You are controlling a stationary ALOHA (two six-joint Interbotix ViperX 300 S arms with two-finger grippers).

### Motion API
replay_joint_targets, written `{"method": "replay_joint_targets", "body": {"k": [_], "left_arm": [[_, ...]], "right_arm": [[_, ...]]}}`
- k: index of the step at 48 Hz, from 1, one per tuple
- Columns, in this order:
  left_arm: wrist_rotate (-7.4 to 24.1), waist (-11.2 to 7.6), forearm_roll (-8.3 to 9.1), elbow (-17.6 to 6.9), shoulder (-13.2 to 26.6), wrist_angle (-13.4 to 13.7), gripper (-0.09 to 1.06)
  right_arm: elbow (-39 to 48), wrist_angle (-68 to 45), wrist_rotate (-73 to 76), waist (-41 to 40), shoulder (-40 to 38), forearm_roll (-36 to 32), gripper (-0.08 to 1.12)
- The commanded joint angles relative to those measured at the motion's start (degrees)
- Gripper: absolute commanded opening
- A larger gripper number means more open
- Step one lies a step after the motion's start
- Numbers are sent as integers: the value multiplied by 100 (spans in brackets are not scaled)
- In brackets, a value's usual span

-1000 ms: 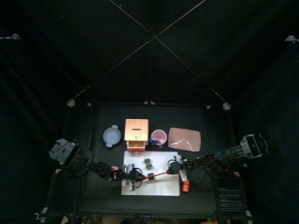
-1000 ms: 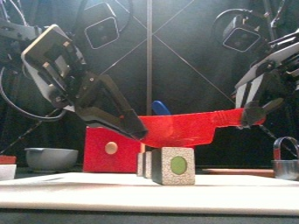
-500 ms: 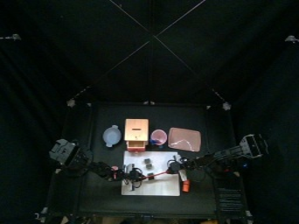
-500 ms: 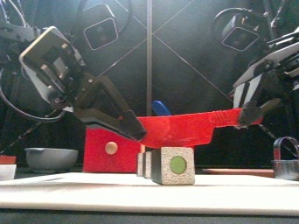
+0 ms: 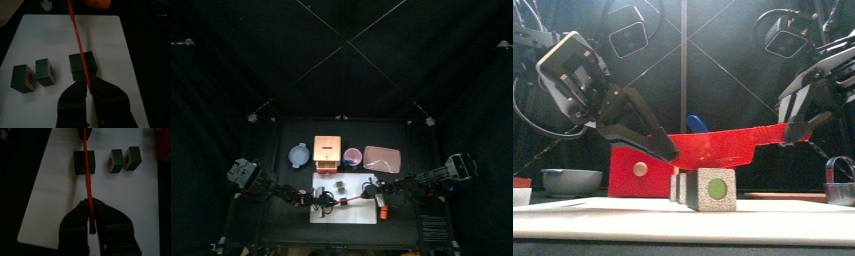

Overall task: Place sushi on board then cut the sushi with the knife then place the pieces on the plate
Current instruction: Cut the sushi into 4 pieces

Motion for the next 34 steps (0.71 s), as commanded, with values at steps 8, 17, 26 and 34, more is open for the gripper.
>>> {"method": "replay_joint_targets", "body": {"k": [8, 17, 26, 34], "left_arm": [[9, 26, 44, -53, -79, -26, 41], [0, 18, 53, -132, 0, 9, 41], [-9, -18, 44, -158, 0, 9, 41], [-9, -18, 35, -158, -26, 9, 41]], "right_arm": [[-149, -53, 0, -9, 97, 18, 38], [-167, -53, 0, -9, 202, 18, 38], [-167, -53, 0, -18, 193, 18, 38], [-176, -53, 0, -9, 185, 18, 38]]}}
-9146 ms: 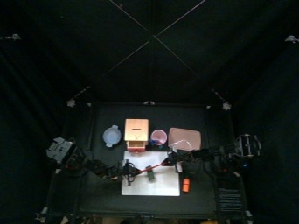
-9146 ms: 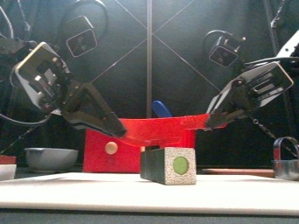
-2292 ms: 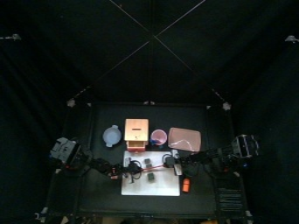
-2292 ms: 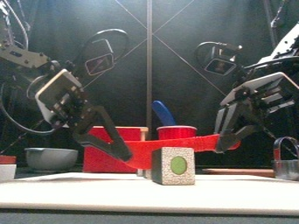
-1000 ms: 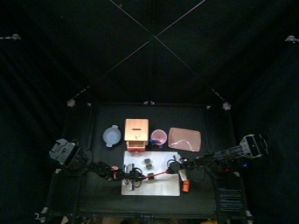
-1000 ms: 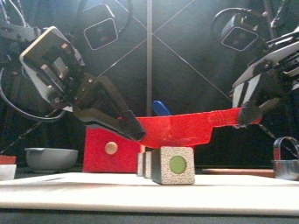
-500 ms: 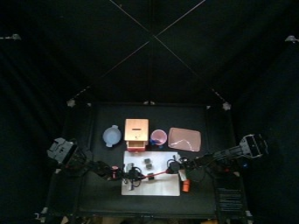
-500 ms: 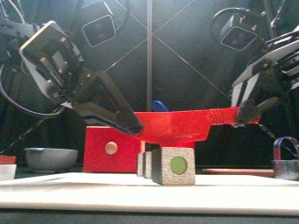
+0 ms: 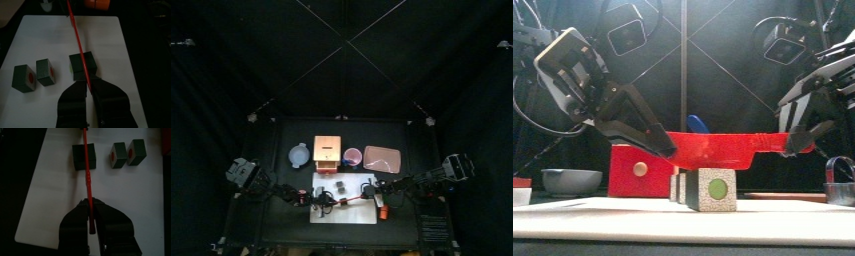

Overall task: Place sushi on board then cut the sushi with the knife then place the pieces on the plate
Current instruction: Cut the sushi into 4 pieces

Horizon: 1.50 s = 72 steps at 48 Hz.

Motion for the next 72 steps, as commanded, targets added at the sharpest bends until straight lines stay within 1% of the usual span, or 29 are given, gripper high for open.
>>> {"method": "replay_joint_targets", "body": {"k": [1, 17, 25, 39, 45, 50, 54, 58, 65, 72], "left_arm": [[0, -9, 35, -176, -88, -18, 41], [9, -79, 44, -237, -70, -35, 41], [0, -88, 26, -202, -26, -18, 41], [0, -62, 9, -193, 202, -35, 41], [0, -53, -18, -176, 413, -18, 41], [0, -44, -18, -193, 598, 44, 41], [0, -35, -35, -185, 642, 79, 41], [0, -26, -53, -149, 598, 88, 41], [9, 97, -35, -44, 457, 79, 41], [9, 114, -35, 18, 316, 53, 41]], "right_arm": [[-167, -44, -9, -18, -70, 18, 38], [-176, -44, -35, -18, -79, -18, 38], [-167, -44, -35, -18, -35, 0, 38], [-220, -44, -35, -35, 167, 9, 38], [-237, -53, -35, -35, 387, 18, 38], [-255, -53, -26, -53, 589, 9, 38], [-264, -53, -26, -70, 721, 18, 38], [-281, -44, -35, -79, 747, 0, 38], [-325, 18, -53, -158, 659, -88, 38], [-334, 105, -44, -176, 545, -158, 38]]}}
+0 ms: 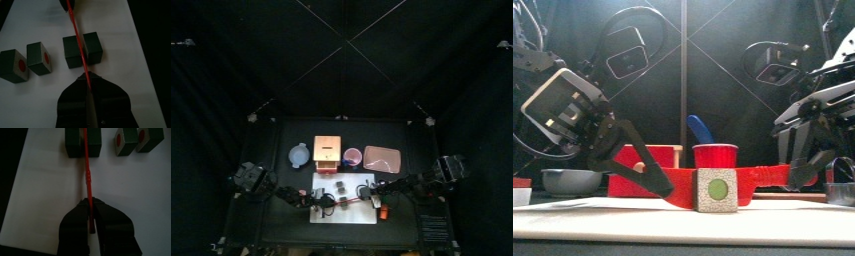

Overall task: Place sushi on board then cut the sushi with the knife then place the pieces on the plate
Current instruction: Cut the sushi into 4 pieces

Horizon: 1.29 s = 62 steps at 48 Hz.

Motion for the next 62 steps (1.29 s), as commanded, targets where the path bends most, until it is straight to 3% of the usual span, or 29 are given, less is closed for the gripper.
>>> {"method": "replay_joint_targets", "body": {"k": [1, 10, 17, 25, 29, 40, 46, 52, 62], "left_arm": [[9, -18, 9, -26, -176, -18, 41], [18, -18, 18, -105, -246, -18, 41], [26, -26, 176, -193, -527, -26, 41], [18, -9, 272, -193, -958, -229, 45], [35, 132, 290, -176, -1151, -369, 49], [44, 554, 536, -35, -1406, -1116, 78], [44, 615, 650, 79, -1415, -1819, 91], [44, 633, 773, 246, -1424, -2215, 92], [35, 642, 800, 457, -1433, -2241, 92]], "right_arm": [[-88, 53, 0, -62, -229, -44, 38], [-97, 114, 0, -26, -378, -35, 38], [-114, 132, 9, -9, -668, -44, 38], [-105, 325, 26, 0, -1125, -35, 38], [-105, 519, 62, 0, -1362, -18, 38], [-88, 1283, 97, 18, -2048, 123, 38], [-88, 1767, 105, 18, -2373, 369, 38], [-88, 2259, 132, 9, -2672, 1063, 38], [-141, 3138, 132, -26, -2883, 2936, 38]]}}
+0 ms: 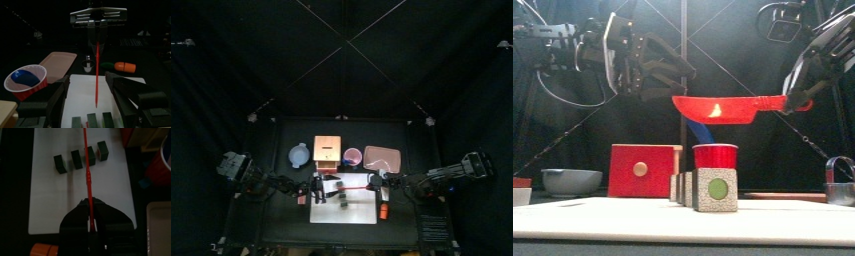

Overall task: Place sushi on board then cut the sushi with the knife then place the pieces on the plate
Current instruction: Cut the sushi into 4 pieces

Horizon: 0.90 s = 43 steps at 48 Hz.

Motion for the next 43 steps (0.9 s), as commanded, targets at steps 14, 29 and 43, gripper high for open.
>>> {"method": "replay_joint_targets", "body": {"k": [14, 29, 43], "left_arm": [[9, 26, 53, 123, -123, -62, 92], [0, 44, 167, 290, -123, -62, 92], [9, 53, 220, 466, -114, -62, 92]], "right_arm": [[0, 967, 220, -264, -141, 3085, 38], [97, 993, 3296, -211, -334, 1811, 38], [62, 1178, 7189, 782, -220, -35, 39]]}}
